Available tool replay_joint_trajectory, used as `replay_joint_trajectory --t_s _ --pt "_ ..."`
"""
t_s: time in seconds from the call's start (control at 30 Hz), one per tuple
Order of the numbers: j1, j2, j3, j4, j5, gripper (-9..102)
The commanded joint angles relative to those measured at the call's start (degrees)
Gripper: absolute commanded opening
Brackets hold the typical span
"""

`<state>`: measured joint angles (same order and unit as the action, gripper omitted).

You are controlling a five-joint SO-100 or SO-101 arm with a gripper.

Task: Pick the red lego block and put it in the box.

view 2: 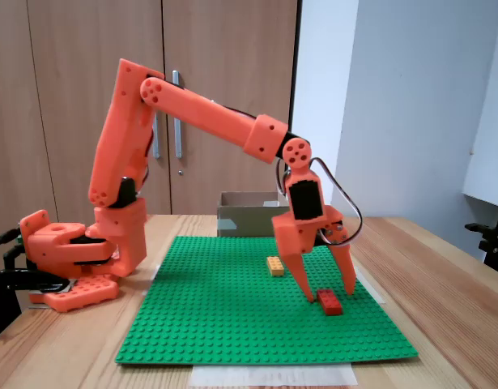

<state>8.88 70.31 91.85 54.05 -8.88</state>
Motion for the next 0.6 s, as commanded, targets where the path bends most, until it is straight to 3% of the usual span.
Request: replay_joint_trajectory --t_s 0.0,0.43,0.57 --pt "0.4 -0.4 -1.1 0.2 0.1 22" --pt "2.0 2.5 0.0 -1.2 -1.5 0" --pt "2.5 6.9 2.3 -1.9 -0.9 -1"
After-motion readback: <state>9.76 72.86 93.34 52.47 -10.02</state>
